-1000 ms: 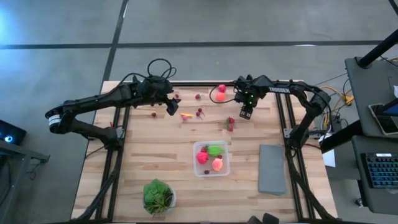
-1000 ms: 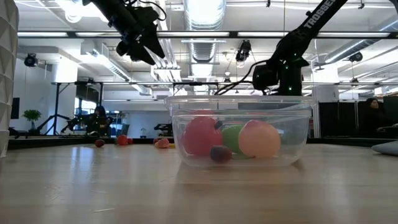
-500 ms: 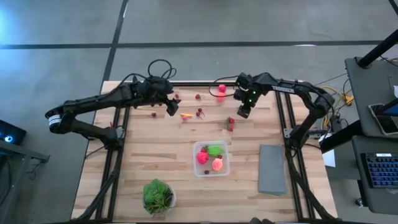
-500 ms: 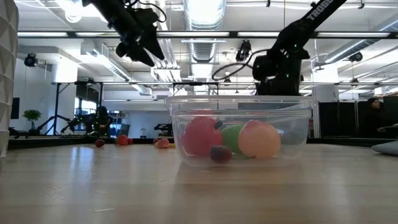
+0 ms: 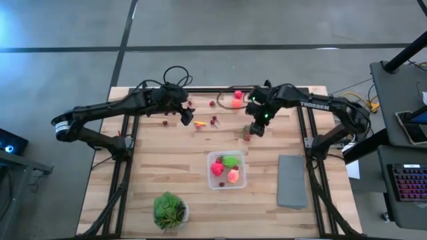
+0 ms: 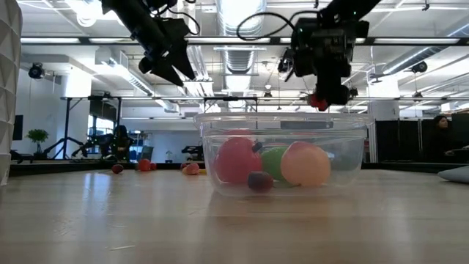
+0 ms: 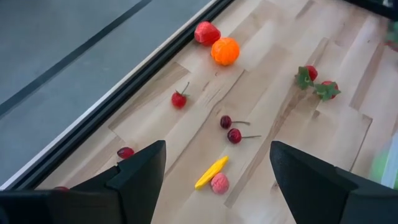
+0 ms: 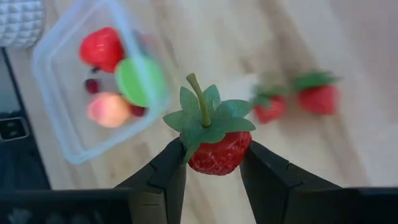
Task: Pick and placing Produce into tupperware
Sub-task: Put the red strawberry into the transparent bin, then put the red cherry into the transparent bin
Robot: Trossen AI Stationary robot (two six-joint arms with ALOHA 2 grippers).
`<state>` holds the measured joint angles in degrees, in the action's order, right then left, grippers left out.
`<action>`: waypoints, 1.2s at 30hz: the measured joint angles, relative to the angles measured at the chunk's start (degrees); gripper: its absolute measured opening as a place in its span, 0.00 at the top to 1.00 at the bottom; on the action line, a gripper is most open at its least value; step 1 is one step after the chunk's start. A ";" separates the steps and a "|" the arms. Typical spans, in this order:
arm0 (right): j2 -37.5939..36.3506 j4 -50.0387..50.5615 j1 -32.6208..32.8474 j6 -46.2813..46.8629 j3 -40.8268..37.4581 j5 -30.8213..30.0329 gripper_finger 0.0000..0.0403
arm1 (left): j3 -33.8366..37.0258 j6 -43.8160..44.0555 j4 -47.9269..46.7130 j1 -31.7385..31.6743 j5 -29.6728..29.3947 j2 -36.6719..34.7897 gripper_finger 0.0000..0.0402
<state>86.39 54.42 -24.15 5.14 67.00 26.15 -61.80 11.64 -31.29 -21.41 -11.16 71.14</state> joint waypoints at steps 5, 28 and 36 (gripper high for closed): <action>1.91 -0.67 7.91 5.00 0.85 -0.02 0.68 | 0.00 -0.56 -0.28 0.00 0.02 0.47 0.32; 17.65 -11.48 25.40 14.74 8.19 -1.35 0.59 | 4.71 -2.99 -2.17 2.13 10.19 -0.03 0.32; 18.36 -10.71 29.51 18.44 10.89 -12.63 0.42 | 5.05 2.86 -2.38 6.50 11.03 -0.53 0.32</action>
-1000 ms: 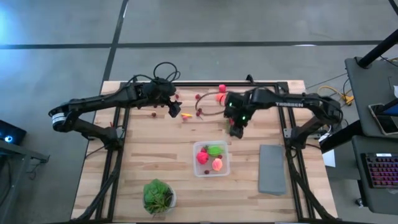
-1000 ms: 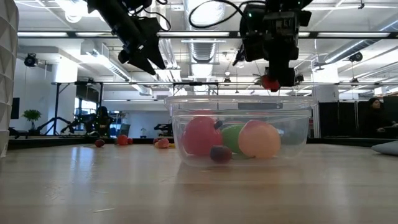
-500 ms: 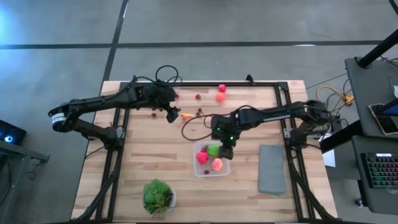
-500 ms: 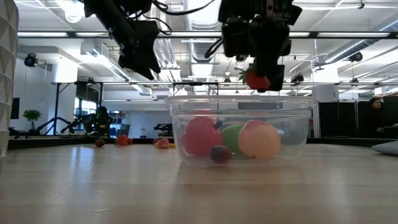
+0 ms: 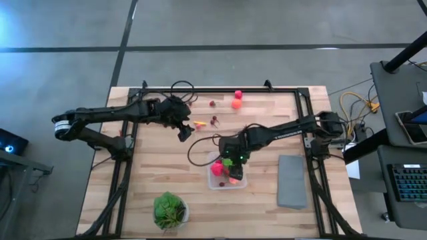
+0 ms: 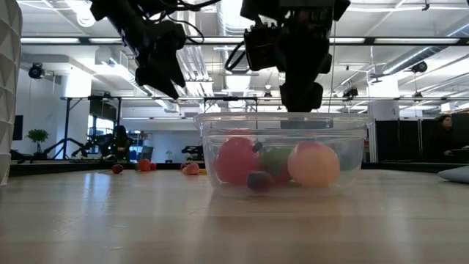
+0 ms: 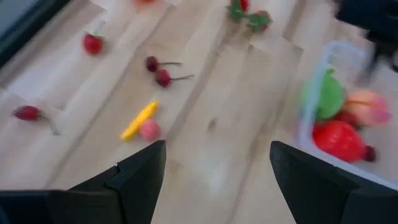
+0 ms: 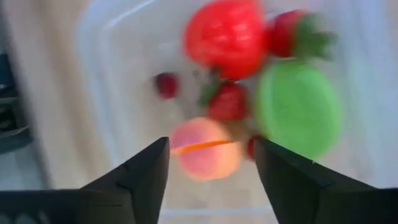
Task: Pick and placing Produce into tupperware
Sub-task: Put the red cherry into the transparent bin
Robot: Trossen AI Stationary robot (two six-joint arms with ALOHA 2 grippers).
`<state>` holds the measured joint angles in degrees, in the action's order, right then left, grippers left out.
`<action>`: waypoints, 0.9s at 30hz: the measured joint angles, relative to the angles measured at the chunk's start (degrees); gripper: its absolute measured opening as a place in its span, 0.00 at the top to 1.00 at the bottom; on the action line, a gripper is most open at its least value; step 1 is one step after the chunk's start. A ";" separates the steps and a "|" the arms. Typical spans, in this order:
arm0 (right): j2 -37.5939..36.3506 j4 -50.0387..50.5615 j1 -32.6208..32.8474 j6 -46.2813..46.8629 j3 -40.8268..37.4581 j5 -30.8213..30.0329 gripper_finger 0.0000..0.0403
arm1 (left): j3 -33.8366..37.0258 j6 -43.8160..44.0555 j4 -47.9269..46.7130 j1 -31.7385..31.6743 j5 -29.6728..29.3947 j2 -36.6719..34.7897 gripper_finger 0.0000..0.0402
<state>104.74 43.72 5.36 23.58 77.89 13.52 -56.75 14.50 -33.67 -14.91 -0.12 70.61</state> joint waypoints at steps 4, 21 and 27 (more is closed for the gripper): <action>-1.66 3.93 1.44 8.76 1.74 -11.42 0.38 | 0.24 1.70 -0.86 3.68 0.21 -1.73 0.32; -8.72 8.19 14.54 31.76 6.34 -32.18 0.42 | 2.49 11.17 -0.61 10.33 1.51 -3.91 0.32; -9.16 15.65 14.87 34.86 6.24 -40.13 0.42 | 2.56 10.65 0.59 10.42 1.62 -3.58 0.32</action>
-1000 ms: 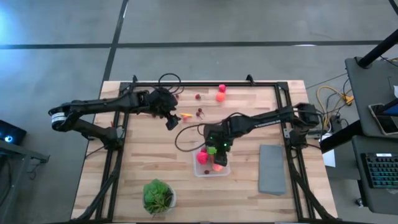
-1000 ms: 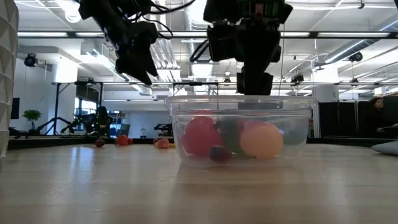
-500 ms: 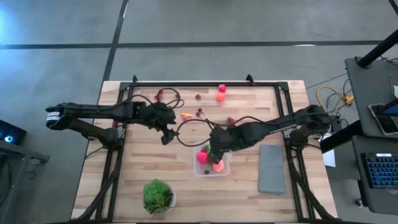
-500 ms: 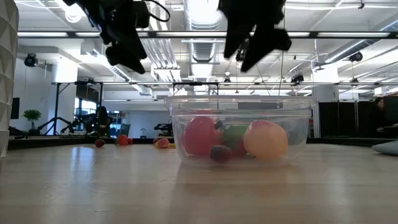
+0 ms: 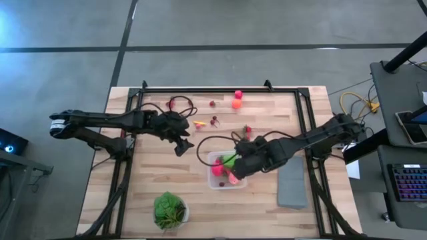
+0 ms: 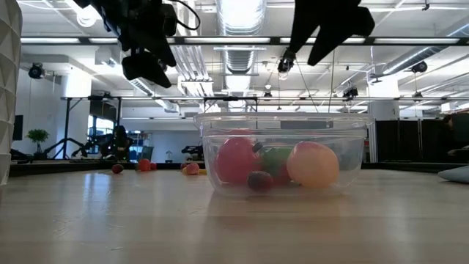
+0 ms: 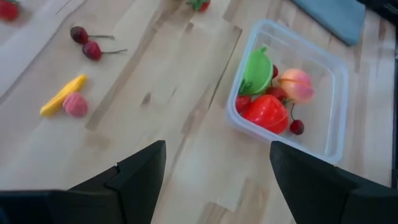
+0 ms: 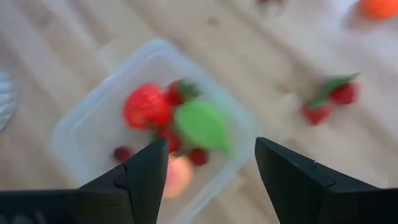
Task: Pick and placing Produce into tupperware
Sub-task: Put the red cherry into the transparent bin
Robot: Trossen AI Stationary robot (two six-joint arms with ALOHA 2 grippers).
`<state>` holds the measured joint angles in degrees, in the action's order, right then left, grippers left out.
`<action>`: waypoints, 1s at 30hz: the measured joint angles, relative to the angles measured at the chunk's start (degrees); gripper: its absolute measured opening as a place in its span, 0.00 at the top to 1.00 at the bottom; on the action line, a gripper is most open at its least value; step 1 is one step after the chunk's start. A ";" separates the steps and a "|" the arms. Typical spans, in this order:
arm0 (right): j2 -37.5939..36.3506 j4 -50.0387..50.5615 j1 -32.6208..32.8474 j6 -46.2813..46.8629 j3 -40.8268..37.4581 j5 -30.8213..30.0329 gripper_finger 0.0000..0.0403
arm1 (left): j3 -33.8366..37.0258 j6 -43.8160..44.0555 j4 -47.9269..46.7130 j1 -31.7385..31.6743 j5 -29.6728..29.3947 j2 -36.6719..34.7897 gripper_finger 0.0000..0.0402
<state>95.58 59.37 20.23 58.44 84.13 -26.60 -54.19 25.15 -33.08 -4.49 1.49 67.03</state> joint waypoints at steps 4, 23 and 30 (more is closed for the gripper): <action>-0.58 3.41 -0.70 0.26 0.01 -7.51 0.42 | 0.13 0.32 -0.36 -0.25 -1.96 0.00 0.32; -1.37 4.76 -20.07 -5.61 0.01 -5.63 0.42 | 0.58 -2.66 -22.45 -26.72 -13.73 15.49 0.32; -1.37 4.60 -22.16 -7.48 0.01 -5.43 0.42 | 0.70 -9.27 -16.45 -27.80 -13.53 20.43 0.32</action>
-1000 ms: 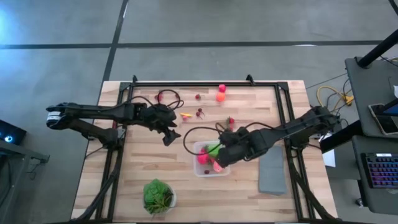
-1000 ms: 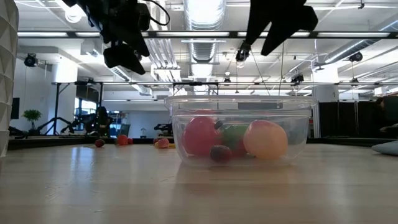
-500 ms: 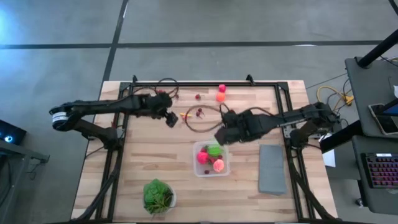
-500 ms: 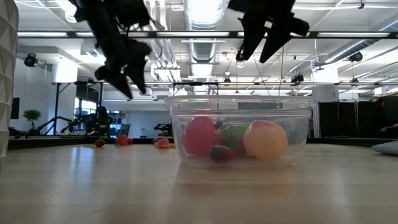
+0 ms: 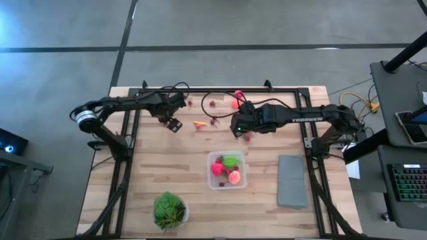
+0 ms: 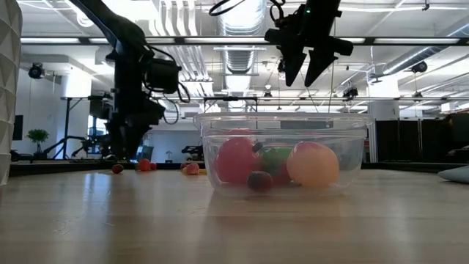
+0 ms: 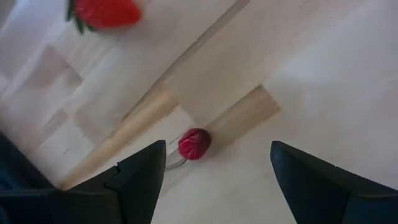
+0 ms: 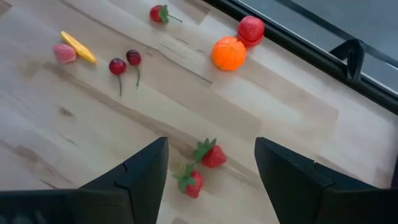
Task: Pick and placing Produce into tupperware
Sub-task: Put the red cherry into the transparent bin
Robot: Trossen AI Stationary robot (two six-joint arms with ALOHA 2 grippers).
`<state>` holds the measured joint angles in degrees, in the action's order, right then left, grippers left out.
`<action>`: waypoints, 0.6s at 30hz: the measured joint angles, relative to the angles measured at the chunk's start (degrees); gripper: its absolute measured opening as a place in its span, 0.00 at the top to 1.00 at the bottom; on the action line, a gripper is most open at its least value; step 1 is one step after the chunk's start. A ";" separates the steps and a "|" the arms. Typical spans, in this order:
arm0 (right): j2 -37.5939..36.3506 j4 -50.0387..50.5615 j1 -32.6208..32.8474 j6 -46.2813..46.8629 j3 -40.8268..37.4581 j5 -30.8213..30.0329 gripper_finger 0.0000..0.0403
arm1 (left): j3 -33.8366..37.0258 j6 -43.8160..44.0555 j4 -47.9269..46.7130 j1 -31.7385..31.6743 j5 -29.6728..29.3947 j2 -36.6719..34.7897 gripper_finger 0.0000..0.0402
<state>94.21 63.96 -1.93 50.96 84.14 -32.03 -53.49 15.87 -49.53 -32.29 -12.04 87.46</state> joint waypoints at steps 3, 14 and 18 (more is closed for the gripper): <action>0.00 -0.04 0.02 0.02 0.00 0.07 0.42 | 0.01 -1.32 0.00 -0.48 0.14 1.98 0.32; 0.00 -0.07 0.15 0.01 -0.02 0.96 0.42 | 0.25 -5.08 -0.78 -4.11 0.64 2.59 0.32; 0.00 -0.07 0.15 0.02 -0.02 0.96 0.42 | 0.37 -7.53 -0.43 -5.94 3.43 3.18 0.32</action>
<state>94.21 63.90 -1.78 50.98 84.12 -31.07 -53.12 8.34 -49.97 -38.23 -8.61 90.64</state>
